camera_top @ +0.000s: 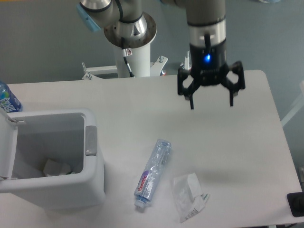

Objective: Place the trash in the trash can
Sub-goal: 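Move the open gripper over the crumpled plastic bag and lower it, then close the gripper on the plastic bag and lift it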

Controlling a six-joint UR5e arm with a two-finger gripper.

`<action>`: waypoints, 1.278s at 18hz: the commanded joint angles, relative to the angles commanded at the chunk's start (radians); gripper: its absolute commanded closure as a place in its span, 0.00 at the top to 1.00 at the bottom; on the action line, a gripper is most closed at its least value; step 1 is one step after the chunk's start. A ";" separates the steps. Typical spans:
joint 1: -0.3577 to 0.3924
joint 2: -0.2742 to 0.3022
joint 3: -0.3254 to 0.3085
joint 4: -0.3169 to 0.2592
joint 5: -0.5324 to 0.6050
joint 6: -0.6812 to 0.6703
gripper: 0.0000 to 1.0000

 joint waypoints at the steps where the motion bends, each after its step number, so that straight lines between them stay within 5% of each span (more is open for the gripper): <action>1: -0.006 -0.018 0.003 0.002 -0.002 -0.011 1.00; 13: 0.012 -0.249 0.060 0.005 -0.044 -0.055 1.00; 16: -0.012 -0.321 0.089 0.047 -0.043 -0.057 1.00; 23: -0.043 -0.365 0.065 0.169 -0.014 -0.055 1.00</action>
